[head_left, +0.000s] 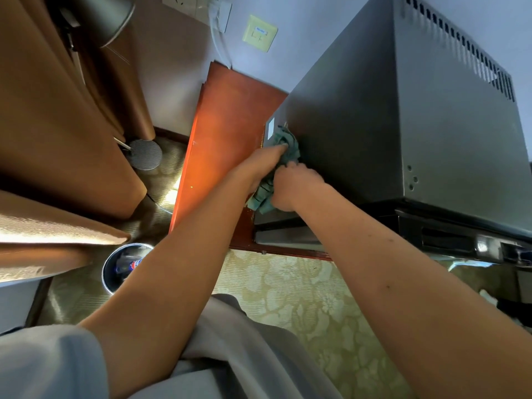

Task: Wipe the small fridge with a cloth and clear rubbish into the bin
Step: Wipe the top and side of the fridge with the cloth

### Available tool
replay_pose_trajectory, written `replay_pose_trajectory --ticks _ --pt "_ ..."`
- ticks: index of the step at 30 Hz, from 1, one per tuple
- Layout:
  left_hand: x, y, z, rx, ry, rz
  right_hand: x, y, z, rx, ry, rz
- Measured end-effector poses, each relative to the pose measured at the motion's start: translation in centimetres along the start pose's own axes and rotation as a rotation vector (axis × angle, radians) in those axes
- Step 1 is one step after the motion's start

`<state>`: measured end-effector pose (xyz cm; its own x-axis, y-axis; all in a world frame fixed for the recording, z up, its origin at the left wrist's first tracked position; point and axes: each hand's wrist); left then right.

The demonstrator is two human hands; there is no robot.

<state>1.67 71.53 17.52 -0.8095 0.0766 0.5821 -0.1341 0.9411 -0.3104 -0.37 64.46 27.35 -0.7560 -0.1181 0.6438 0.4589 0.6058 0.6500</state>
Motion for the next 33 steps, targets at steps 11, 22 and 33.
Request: replay_pose_trajectory --ticks 11,22,33 --pt "-1.5 1.0 2.5 -0.147 0.108 0.001 -1.1 -0.5 1.2 0.059 0.072 0.087" --pt "-4.2 0.6 0.5 -0.297 0.076 -0.011 -4.1 -0.6 1.1 0.167 0.033 0.081" --pt "-5.8 1.2 -3.9 0.012 0.056 -0.028 -6.1 2.5 0.9 0.162 -0.1 -0.076"
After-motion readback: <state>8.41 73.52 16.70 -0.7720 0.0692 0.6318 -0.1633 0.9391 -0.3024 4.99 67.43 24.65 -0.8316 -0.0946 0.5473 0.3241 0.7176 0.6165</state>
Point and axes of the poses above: each hand's wrist, its own x-axis away from the middle knuckle, its own y-axis out of the back of the hand, z = x × y, and after that the axes turned 6 degrees about -y, right-handed
